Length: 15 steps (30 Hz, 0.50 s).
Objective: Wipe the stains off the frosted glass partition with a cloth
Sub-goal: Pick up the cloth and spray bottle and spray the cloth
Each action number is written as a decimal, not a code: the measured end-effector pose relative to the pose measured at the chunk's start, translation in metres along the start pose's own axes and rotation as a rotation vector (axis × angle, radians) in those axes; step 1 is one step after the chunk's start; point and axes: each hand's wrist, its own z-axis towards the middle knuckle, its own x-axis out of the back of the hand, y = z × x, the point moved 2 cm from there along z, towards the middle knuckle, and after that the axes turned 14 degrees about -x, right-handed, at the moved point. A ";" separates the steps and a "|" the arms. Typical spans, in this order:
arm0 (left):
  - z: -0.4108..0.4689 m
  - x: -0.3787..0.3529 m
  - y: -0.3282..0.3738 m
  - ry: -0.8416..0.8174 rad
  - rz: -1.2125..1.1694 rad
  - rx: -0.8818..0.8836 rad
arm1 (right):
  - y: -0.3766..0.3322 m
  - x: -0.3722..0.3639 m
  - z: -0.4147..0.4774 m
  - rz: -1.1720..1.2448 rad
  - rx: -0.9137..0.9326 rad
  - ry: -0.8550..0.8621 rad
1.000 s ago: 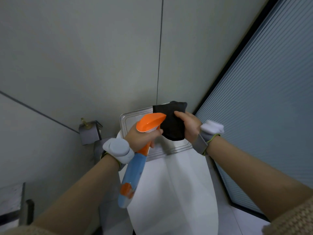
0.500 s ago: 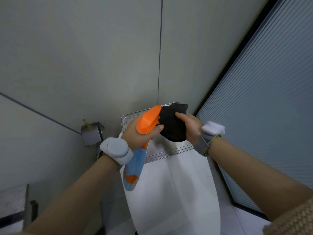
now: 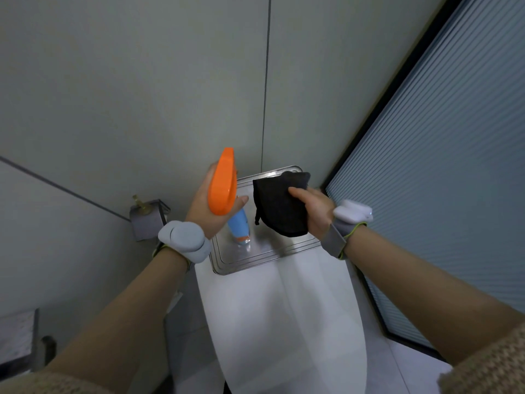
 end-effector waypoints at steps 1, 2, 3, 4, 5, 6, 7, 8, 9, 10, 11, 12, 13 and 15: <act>0.001 -0.001 -0.004 0.000 0.006 -0.002 | 0.000 0.000 0.001 -0.001 0.004 -0.002; 0.001 -0.001 -0.007 0.000 0.010 -0.004 | 0.000 0.001 0.001 0.000 0.008 -0.007; 0.002 -0.002 -0.011 0.000 0.009 -0.001 | -0.001 0.001 0.003 0.002 0.009 -0.015; 0.002 -0.002 -0.015 -0.002 0.011 0.003 | -0.001 0.001 0.004 0.008 0.007 -0.022; 0.003 -0.002 -0.018 -0.002 0.019 0.011 | -0.001 0.001 0.003 0.014 -0.001 -0.027; 0.004 -0.002 -0.021 -0.001 0.040 0.021 | -0.001 0.001 0.003 0.019 -0.007 -0.030; 0.006 -0.001 -0.023 0.004 0.069 0.031 | -0.001 0.001 0.002 0.021 -0.013 -0.032; 0.007 -0.001 -0.024 0.011 0.101 0.039 | -0.001 0.001 0.000 0.015 -0.018 -0.029; 0.008 0.000 -0.024 0.014 0.128 0.048 | -0.002 0.000 -0.002 0.008 -0.022 -0.020; 0.007 0.000 -0.023 0.011 0.144 0.058 | -0.002 0.000 -0.004 0.005 -0.022 -0.016; 0.004 0.002 -0.023 -0.002 0.145 0.074 | -0.003 -0.001 -0.006 0.002 -0.018 -0.012; 0.001 0.003 -0.022 -0.022 0.126 0.091 | -0.004 -0.002 -0.009 0.000 -0.009 -0.011; -0.003 0.006 -0.020 -0.047 0.095 0.110 | -0.005 -0.003 -0.012 0.001 0.002 -0.013; -0.008 0.011 -0.009 -0.093 0.055 0.139 | -0.009 -0.004 -0.020 0.007 0.030 -0.017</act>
